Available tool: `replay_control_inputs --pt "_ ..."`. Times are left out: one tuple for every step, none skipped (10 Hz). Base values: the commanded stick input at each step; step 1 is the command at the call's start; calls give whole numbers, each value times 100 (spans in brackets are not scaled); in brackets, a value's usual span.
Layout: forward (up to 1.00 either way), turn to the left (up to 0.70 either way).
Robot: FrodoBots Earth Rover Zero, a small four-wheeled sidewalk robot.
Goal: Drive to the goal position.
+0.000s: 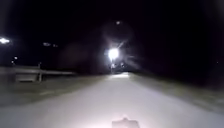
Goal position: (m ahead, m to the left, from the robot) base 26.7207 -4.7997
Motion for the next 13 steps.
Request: replay_control_inputs --pt "70 0" --pt "70 0" --pt "70 0" --pt "70 0" --pt "70 0" --pt "70 0" --pt "70 0" --pt "70 0" --pt "70 0" --pt "70 0" --pt "70 0" --pt "70 0" --pt "70 0"
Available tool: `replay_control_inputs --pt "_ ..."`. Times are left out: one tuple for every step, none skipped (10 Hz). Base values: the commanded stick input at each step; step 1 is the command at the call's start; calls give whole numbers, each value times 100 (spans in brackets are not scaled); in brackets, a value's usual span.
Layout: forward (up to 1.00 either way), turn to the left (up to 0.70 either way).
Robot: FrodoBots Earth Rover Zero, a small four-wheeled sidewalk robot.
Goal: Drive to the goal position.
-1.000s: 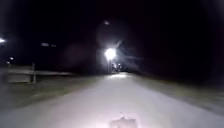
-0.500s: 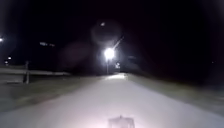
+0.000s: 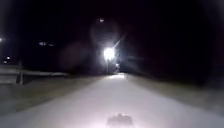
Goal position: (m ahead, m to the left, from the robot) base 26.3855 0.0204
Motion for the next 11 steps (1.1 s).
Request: replay_control_inputs --pt "70 0" --pt "70 0" --pt "70 0" --pt "70 0" --pt "70 0" --pt "70 0" --pt "70 0" --pt "70 0" --pt "70 0" --pt "70 0" --pt "70 0"
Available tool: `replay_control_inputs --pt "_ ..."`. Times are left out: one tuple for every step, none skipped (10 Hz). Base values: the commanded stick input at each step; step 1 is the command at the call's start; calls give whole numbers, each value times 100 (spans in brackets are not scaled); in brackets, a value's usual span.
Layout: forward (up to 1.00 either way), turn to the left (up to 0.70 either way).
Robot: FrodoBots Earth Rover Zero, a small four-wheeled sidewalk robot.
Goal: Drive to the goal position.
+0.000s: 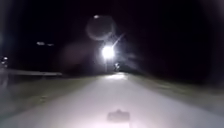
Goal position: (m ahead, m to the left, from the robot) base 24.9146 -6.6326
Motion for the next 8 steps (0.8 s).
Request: replay_control_inputs --pt "70 0" --pt "70 0" --pt "70 0" --pt "70 0" --pt "70 0" --pt "70 -13" --pt "70 -14" --pt "70 -7"
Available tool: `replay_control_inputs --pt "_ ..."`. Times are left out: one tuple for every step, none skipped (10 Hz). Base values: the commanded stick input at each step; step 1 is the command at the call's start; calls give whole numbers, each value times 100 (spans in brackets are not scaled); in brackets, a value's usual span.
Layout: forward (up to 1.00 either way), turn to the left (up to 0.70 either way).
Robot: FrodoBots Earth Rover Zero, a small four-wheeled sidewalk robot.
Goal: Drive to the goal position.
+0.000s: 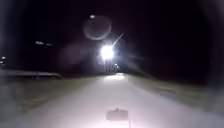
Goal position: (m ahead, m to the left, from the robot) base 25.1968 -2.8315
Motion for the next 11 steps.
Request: replay_control_inputs --pt "70 0" --pt "70 0" --pt "70 0" --pt "70 0" --pt "70 0" --pt "70 0" --pt "70 0" --pt "70 0" --pt "70 0" --pt "70 0" --pt "70 0"
